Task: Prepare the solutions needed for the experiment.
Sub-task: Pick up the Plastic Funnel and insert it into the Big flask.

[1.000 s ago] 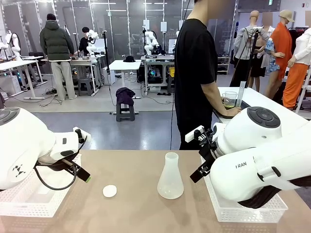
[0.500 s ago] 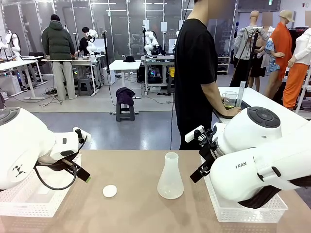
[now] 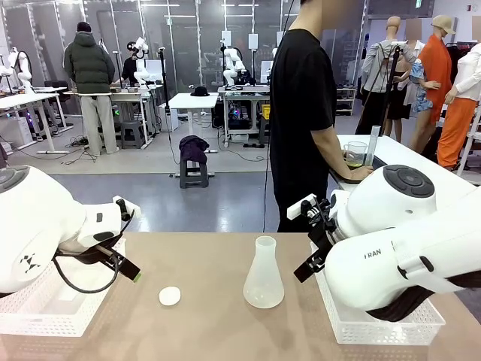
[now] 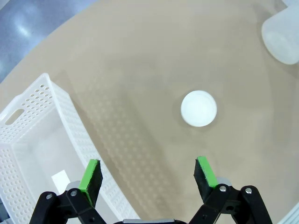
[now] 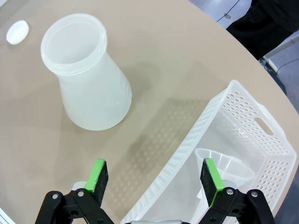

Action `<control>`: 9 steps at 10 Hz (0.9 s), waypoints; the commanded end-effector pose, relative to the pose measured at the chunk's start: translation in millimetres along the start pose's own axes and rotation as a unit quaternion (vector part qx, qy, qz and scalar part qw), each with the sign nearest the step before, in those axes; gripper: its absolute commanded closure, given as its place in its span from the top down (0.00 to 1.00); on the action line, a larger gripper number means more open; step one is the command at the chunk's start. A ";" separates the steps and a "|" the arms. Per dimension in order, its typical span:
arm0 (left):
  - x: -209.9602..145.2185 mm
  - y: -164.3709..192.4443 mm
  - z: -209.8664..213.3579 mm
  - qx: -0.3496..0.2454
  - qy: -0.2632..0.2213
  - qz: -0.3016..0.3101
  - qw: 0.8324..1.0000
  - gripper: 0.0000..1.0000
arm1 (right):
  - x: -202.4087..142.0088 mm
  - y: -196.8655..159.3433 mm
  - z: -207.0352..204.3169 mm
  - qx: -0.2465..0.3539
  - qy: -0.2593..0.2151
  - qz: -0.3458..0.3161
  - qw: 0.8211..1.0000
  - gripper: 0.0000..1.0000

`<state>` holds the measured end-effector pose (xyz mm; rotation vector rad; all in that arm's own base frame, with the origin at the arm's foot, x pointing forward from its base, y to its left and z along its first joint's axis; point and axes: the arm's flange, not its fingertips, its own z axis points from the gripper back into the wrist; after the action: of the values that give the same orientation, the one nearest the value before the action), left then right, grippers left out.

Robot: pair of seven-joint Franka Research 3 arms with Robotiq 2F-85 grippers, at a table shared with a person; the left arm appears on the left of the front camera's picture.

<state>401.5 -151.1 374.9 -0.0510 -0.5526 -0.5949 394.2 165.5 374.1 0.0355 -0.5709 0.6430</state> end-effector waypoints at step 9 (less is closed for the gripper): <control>10.1 41.4 62.4 -0.196 -0.051 0.102 0.974 1.00 | 19.3 -42.9 80.6 0.147 -0.078 -0.164 0.972 1.00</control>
<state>401.3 -105.7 438.5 -0.5252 -0.5075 -0.4985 393.6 118.6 463.8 0.4798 -0.5962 0.3901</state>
